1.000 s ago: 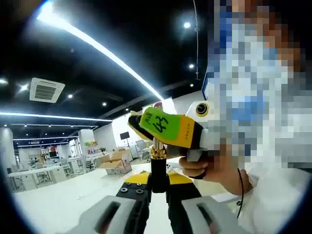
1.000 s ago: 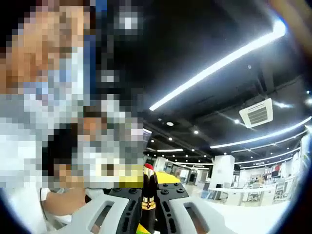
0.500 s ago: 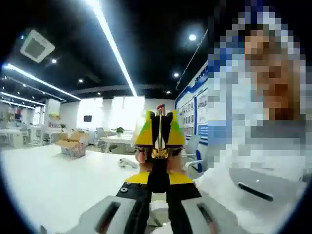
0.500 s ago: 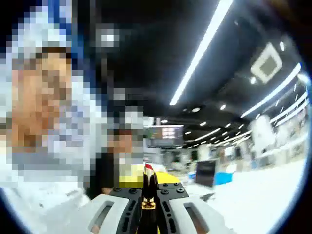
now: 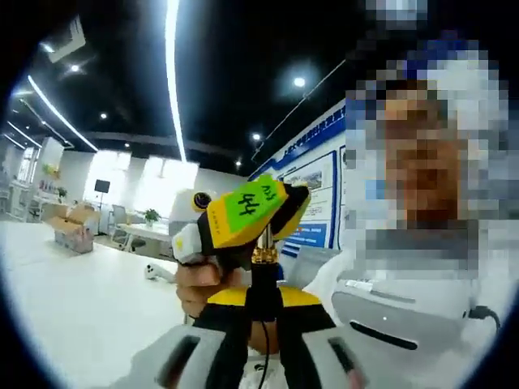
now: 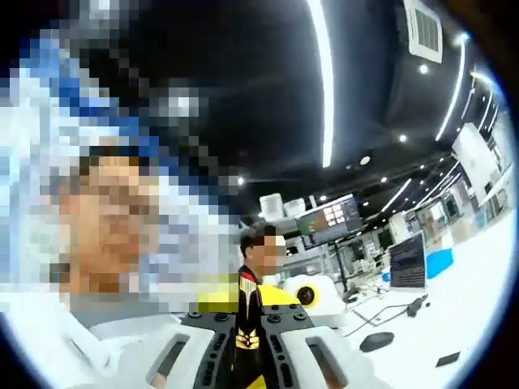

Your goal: Unscrew the lipstick cap, remove the lipstick, and put the cap back on the lipstick

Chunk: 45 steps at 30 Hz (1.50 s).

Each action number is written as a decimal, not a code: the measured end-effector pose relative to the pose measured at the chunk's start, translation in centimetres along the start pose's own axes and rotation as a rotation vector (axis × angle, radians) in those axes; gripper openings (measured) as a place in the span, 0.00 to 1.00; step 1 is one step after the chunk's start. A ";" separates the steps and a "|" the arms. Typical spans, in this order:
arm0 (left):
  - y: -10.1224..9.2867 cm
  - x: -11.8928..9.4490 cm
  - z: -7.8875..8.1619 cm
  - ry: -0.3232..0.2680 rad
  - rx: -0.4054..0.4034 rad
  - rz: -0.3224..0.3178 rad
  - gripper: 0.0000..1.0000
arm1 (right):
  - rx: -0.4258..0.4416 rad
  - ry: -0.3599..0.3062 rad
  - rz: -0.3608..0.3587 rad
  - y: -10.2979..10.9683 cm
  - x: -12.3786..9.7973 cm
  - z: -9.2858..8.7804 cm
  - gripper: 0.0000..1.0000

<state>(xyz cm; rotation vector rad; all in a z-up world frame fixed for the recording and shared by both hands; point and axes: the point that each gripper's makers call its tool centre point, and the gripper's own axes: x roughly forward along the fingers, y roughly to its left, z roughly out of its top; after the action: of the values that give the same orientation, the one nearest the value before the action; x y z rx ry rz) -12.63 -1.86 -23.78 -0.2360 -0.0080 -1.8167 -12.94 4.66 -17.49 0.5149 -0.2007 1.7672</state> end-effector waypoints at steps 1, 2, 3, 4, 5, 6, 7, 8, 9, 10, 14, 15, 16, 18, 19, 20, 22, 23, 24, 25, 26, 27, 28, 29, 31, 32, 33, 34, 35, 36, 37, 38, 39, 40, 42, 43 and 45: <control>0.5 -0.2 0.1 -0.002 0.008 0.026 0.20 | -0.028 0.007 -0.028 -0.4 -0.1 0.0 0.06; 0.7 -0.3 0.1 -0.001 0.015 0.040 0.25 | -0.049 0.010 -0.051 -0.7 -0.2 0.1 0.06; 1.4 -0.5 0.0 0.012 0.033 0.080 0.30 | -0.079 0.009 -0.082 -1.1 -0.3 0.2 0.06; 1.9 -0.7 0.0 0.021 0.050 0.104 0.33 | -0.114 0.017 -0.115 -1.5 -0.4 0.2 0.06; 2.2 -0.8 -0.1 0.027 0.065 0.125 0.35 | -0.150 0.023 -0.147 -2.1 -0.7 0.5 0.06; 2.7 -1.0 -0.1 0.032 0.075 0.154 0.38 | -0.189 0.029 -0.178 -2.5 -0.9 0.7 0.06; 3.1 -1.1 -0.1 0.037 0.084 0.176 0.39 | -0.213 0.034 -0.200 -2.8 -1.0 0.7 0.06; 3.8 -1.3 0.0 0.043 0.104 0.213 0.41 | -0.260 0.045 -0.240 -3.3 -1.2 0.9 0.06; 4.2 -1.4 -0.1 0.051 0.113 0.239 0.42 | -0.291 0.051 -0.267 -3.7 -1.5 1.1 0.06; 4.7 -1.6 -0.1 0.060 0.124 0.266 0.44 | -0.311 0.055 -0.284 -3.9 -1.6 1.2 0.06; 6.7 -2.3 -0.2 0.109 0.219 0.399 0.47 | -0.426 0.064 -0.373 -4.7 -2.2 2.0 0.06; 7.3 -2.6 -0.1 0.122 0.250 0.444 0.47 | -0.444 0.066 -0.389 -4.9 -2.3 2.1 0.06; 8.1 -3.0 0.3 0.132 0.310 0.514 0.47 | -0.467 0.063 -0.408 -5.1 -2.4 2.3 0.06; 8.6 -3.1 0.6 0.145 0.384 0.573 0.47 | -0.512 0.064 -0.440 -5.3 -2.6 2.5 0.06; 8.6 -3.1 0.8 0.145 0.402 0.589 0.46 | -0.538 0.063 -0.457 -5.5 -2.7 2.7 0.06; 8.3 -2.9 0.8 0.138 0.405 0.585 0.46 | -0.570 0.058 -0.474 -5.6 -2.8 3.0 0.06; 7.9 -2.6 1.2 0.118 0.410 0.577 0.44 | -0.607 0.055 -0.488 -5.5 -2.7 3.1 0.06; 7.7 -2.4 1.4 0.102 0.408 0.570 0.43 | -0.618 0.051 -0.488 -5.3 -2.6 3.1 0.06; 7.5 -2.3 1.6 0.089 0.406 0.567 0.40 | -0.625 0.048 -0.486 -5.2 -2.6 3.1 0.06; 7.4 -2.3 1.7 0.081 0.407 0.566 0.37 | -0.631 0.047 -0.483 -5.2 -2.5 3.1 0.06; 7.4 -2.3 1.8 0.075 0.409 0.567 0.35 | -0.637 0.045 -0.478 -5.1 -2.3 3.0 0.06; 7.3 -2.3 2.1 0.064 0.415 0.572 0.31 | -0.645 0.044 -0.472 -4.9 -2.1 2.9 0.06; 7.3 -2.4 2.2 0.054 0.420 0.575 0.28 | -0.647 0.045 -0.471 -4.9 -2.0 2.8 0.06; 7.2 -2.5 2.5 0.036 0.421 0.575 0.25 | -0.656 0.048 -0.468 -4.9 -1.8 2.7 0.06; 7.2 -2.6 2.8 0.012 0.392 0.567 0.22 | -0.667 0.052 -0.466 -4.8 -1.7 2.6 0.06; 7.3 -2.8 2.8 0.007 0.383 0.564 0.19 | -0.669 0.053 -0.465 -4.8 -1.6 2.5 0.06; 7.2 -2.8 2.8 0.005 0.376 0.558 0.18 | -0.674 0.051 -0.466 -4.8 -1.6 2.5 0.06; 7.2 -2.7 2.7 0.006 0.376 0.553 0.15 | -0.676 0.052 -0.468 -4.8 -1.5 2.5 0.06; 7.0 -2.5 2.6 0.015 0.383 0.535 0.13 | -0.679 0.055 -0.473 -4.9 -1.6 2.5 0.06; 7.0 -2.5 2.5 0.020 0.388 0.540 0.13 | -0.674 0.055 -0.474 -4.9 -1.6 2.5 0.06; 7.0 -2.6 2.4 0.038 0.420 0.542 0.13 | -0.665 0.055 -0.471 -5.0 -1.6 2.4 0.06; 7.1 -2.6 2.3 0.048 0.430 0.549 0.13 | -0.661 0.056 -0.470 -5.0 -1.6 2.4 0.06; 7.2 -2.7 2.3 0.054 0.428 0.551 0.13 | -0.657 0.062 -0.472 -5.1 -1.6 2.3 0.06; 7.2 -2.7 2.2 0.058 0.427 0.551 0.13 | -0.652 0.064 -0.471 -5.2 -1.6 2.2 0.06; 7.1 -2.9 2.2 0.067 0.424 0.545 0.13 | -0.642 0.063 -0.467 -5.1 -1.5 2.1 0.06; 7.1 -2.9 2.1 0.075 0.427 0.542 0.13 | -0.633 0.065 -0.462 -5.1 -1.5 2.1 0.06; 6.9 -3.0 1.9 0.093 0.427 0.524 0.13 | -0.603 0.077 -0.446 -4.9 -1.5 1.8 0.06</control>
<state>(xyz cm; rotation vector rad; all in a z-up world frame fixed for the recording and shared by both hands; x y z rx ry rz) -5.03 -0.52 -23.18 0.1420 -0.2448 -1.2634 -7.54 3.93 -17.17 0.0423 -0.5036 1.2059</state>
